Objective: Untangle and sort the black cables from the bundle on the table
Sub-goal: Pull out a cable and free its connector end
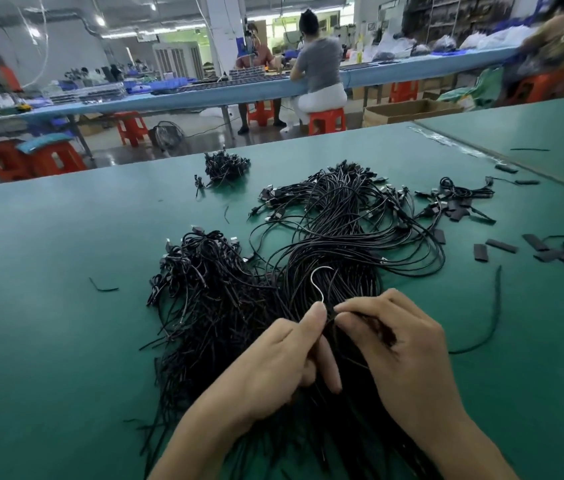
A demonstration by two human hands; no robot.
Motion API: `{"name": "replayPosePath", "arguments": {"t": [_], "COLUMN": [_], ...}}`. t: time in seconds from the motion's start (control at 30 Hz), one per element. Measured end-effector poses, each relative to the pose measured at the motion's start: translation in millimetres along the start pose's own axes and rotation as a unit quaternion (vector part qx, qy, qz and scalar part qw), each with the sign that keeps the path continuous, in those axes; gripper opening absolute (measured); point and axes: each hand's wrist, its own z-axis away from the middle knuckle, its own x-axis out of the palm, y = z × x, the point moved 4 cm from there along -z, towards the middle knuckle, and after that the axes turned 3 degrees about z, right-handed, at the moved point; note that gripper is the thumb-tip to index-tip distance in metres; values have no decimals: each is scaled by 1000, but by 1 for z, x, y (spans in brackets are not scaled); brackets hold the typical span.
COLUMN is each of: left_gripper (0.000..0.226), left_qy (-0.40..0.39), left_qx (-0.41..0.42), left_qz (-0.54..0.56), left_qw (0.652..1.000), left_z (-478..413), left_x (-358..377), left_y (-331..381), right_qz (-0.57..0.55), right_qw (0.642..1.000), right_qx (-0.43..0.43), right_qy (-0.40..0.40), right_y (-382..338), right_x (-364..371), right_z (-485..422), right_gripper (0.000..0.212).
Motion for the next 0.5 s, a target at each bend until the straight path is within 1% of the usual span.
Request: {"name": "replayPosePath", "arguments": {"t": [0.03, 0.1, 0.2, 0.3, 0.37, 0.4, 0.43, 0.47, 0.5], "left_gripper": [71, 62, 52, 43, 41, 40, 38, 37, 37], "left_qy": [-20, -32, -6, 42, 84, 109, 135, 158, 175], "left_qx": [5, 30, 76, 117, 155, 172, 180, 180, 170], "left_qz": [34, 109, 239, 378, 444, 450, 437, 413, 375], "left_qw": [999, 993, 968, 918, 878, 870, 871, 879, 894], "left_z": [1, 3, 4, 2, 0, 0, 0, 0, 0], "left_x": [1, -1, -6, -14, -25, -29, -33, -34, -33], "left_y": [3, 8, 15, 18, 17, 16, 14, 12, 10], "right_qz": [-9, -6, 59, 113, 112, 107, 100, 95, 94], "right_qw": [1000, 997, 990, 976, 971, 970, 972, 973, 976], "right_qx": [22, 52, 39, -8, -48, -66, -80, -88, -93], "right_qy": [-13, -56, -123, -186, -206, -206, -199, -189, -176], "right_y": [4, 9, 9, -1, -10, -14, -16, -18, -18], "right_x": [1, 6, 14, 21, 25, 26, 26, 25, 24], "right_z": [0, 1, 4, 10, 13, 14, 14, 13, 12], "right_gripper": [10, 17, 26, 40, 39, 35, 31, 27, 24]}}
